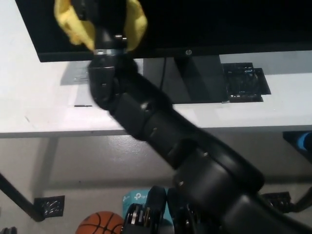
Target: The robot uses its right hand to pick up the cloth kept in the middle of the desk and use it to wipe the monitor in the middle of the desk by swiping its screen twice
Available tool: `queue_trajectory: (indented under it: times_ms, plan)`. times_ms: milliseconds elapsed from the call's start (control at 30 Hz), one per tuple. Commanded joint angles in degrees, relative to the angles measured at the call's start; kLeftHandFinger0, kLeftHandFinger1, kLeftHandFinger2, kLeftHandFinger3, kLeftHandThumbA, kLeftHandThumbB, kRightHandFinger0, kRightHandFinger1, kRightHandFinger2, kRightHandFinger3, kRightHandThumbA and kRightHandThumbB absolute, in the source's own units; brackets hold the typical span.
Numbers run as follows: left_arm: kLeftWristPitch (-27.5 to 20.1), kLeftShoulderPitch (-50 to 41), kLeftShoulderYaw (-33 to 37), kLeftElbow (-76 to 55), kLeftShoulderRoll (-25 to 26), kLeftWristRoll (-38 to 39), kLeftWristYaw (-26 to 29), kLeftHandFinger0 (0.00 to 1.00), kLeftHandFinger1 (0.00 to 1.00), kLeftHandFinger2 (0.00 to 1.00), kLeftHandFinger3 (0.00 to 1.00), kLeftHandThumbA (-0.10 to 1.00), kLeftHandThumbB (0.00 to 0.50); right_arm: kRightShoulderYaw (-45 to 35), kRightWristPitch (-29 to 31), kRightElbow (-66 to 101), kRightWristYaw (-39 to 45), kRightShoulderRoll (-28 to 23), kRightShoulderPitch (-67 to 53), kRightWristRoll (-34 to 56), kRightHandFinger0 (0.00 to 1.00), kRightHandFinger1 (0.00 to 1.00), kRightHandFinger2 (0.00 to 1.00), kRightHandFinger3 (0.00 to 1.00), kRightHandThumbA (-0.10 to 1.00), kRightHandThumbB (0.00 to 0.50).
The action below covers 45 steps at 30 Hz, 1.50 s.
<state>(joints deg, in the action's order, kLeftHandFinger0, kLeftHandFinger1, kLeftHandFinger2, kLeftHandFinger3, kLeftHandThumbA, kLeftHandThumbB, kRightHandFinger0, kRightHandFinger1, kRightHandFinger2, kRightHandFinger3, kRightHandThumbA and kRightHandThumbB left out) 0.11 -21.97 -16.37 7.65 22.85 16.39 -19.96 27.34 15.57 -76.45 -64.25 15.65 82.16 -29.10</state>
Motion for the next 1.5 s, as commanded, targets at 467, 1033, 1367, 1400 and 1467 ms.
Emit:
queue_trajectory:
  times_ms: [467,1033,1367,1400,1467]
  plan:
    - [-4.84,-2.22,-0.16,0.72,1.17,-0.66,-0.87,0.48,0.51,0.64,0.78,0.02,0.204,12.48,3.78,1.36,2.55,-21.73,-4.68,-11.50,0.00,0.00,0.36,0.46,-0.10,0.134]
    - [-6.49,-3.37,-0.57,2.48,1.32,-0.87,-0.75,0.55,0.57,0.70,0.81,0.03,0.187,11.73,3.39,3.45,1.46,-31.86,-9.71,-15.32,0.00,0.00,0.33,0.14,-0.10,0.058]
    - [-6.66,-4.05,-0.91,1.57,1.19,-0.15,-0.65,0.52,0.55,0.68,0.80,0.05,0.195,11.33,1.82,5.75,1.19,-36.92,-12.16,-17.86,0.00,0.00,0.40,0.12,-0.10,0.106]
    - [-7.00,-3.86,-0.94,2.04,1.15,-0.06,-0.72,0.51,0.55,0.68,0.79,0.02,0.190,11.30,1.48,6.18,1.32,-37.26,-12.38,-18.12,0.00,0.00,0.39,0.13,-0.10,0.109]
    - [-6.31,-3.88,-0.99,1.86,1.15,0.30,-0.76,0.50,0.54,0.66,0.78,0.03,0.197,10.89,1.55,7.33,1.29,-38.63,-13.25,-18.38,0.00,0.00,0.39,0.13,-0.10,0.119]
